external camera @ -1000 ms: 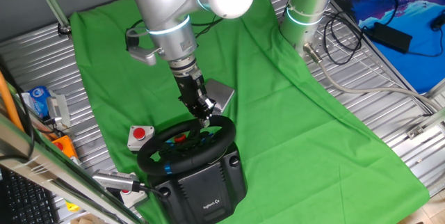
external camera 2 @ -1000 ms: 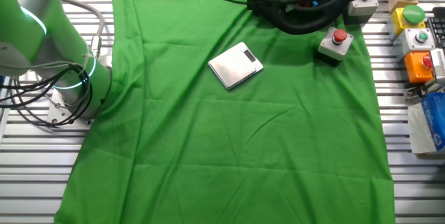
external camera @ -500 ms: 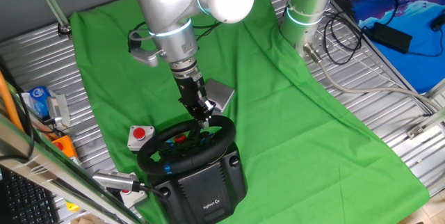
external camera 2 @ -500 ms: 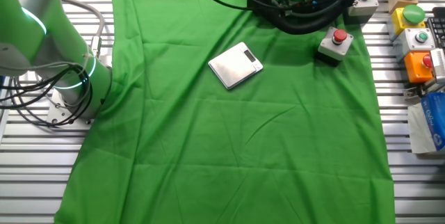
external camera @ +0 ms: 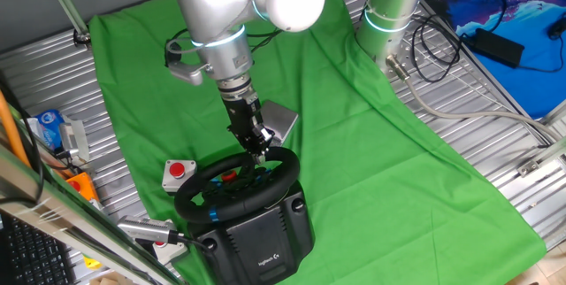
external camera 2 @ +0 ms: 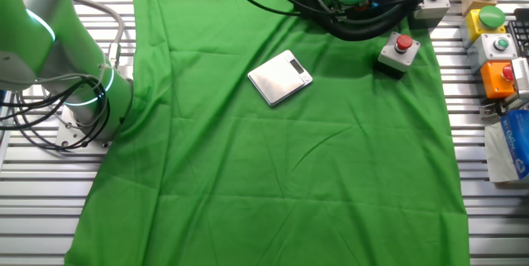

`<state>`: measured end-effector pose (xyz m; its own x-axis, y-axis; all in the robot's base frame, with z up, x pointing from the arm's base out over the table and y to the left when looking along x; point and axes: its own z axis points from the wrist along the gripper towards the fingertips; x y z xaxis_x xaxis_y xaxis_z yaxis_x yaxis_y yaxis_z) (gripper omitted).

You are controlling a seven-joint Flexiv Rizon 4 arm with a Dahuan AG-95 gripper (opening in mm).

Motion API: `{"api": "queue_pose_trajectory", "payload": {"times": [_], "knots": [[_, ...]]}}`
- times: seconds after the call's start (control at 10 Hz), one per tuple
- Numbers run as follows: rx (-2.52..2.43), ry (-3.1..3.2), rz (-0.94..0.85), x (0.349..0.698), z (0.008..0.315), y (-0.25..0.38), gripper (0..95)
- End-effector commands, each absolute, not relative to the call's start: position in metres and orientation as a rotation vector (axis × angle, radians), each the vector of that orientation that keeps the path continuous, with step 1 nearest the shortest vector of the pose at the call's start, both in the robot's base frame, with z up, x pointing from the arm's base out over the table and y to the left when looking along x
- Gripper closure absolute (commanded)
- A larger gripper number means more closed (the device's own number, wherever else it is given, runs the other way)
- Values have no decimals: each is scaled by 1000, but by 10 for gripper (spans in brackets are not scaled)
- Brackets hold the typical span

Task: Rotate the steering wheel 90 degrees counterclockwise

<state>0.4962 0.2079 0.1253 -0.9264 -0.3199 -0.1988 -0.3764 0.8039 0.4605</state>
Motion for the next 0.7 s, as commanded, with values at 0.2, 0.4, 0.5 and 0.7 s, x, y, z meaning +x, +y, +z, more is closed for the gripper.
{"api": "queue_pose_trajectory", "payload": {"times": [0.2, 0.4, 0.5, 0.7], "knots": [[-566, 2867, 766, 497, 121, 208, 950], [-594, 2855, 751, 500, 121, 207, 950], [-626, 2844, 740, 503, 121, 205, 950], [-664, 2829, 717, 507, 122, 204, 950]]}}
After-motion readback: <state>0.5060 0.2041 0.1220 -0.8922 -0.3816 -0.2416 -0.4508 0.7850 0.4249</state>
